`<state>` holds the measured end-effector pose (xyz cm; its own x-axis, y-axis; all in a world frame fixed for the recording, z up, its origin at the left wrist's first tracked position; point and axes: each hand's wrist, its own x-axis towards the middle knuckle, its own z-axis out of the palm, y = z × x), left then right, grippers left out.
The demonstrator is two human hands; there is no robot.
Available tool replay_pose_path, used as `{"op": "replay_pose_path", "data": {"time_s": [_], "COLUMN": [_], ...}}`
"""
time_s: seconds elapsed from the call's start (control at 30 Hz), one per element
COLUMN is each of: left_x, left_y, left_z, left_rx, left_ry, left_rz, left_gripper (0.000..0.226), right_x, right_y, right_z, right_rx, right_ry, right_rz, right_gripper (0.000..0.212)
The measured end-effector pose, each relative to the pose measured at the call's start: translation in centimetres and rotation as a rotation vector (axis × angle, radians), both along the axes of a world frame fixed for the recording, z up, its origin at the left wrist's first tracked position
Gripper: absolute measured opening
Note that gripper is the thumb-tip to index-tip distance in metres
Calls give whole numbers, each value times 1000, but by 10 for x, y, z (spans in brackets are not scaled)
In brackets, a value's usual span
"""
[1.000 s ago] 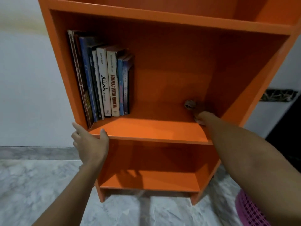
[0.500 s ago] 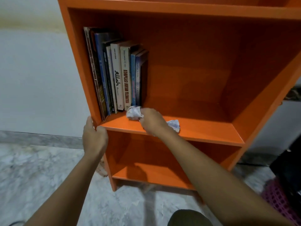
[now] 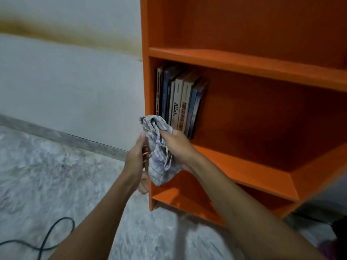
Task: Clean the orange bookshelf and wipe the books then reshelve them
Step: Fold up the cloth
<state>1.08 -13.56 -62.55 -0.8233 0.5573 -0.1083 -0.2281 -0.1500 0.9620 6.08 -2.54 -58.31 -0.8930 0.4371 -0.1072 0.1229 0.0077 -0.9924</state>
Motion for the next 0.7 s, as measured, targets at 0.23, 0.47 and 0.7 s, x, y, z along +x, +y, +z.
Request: {"op": "replay_pose_path", "data": {"time_s": [0.23,0.47,0.7], "left_x": [1,19,40], "left_y": [-53,-102,-126], "left_z": [148,344,497], "left_rx": [-251,-426,-407], "left_ry": [73,263,303], "left_rz": [-22,114,-14], "left_gripper": [33,35,31], "right_x": [26,54,74], "right_y": [-31,-34,-35], "right_z": [147,327,468], "right_rx": [289,542,433], "right_ry": [-80,-79,14], "right_rz": [104,198,159], "right_gripper": [28,37,42]}}
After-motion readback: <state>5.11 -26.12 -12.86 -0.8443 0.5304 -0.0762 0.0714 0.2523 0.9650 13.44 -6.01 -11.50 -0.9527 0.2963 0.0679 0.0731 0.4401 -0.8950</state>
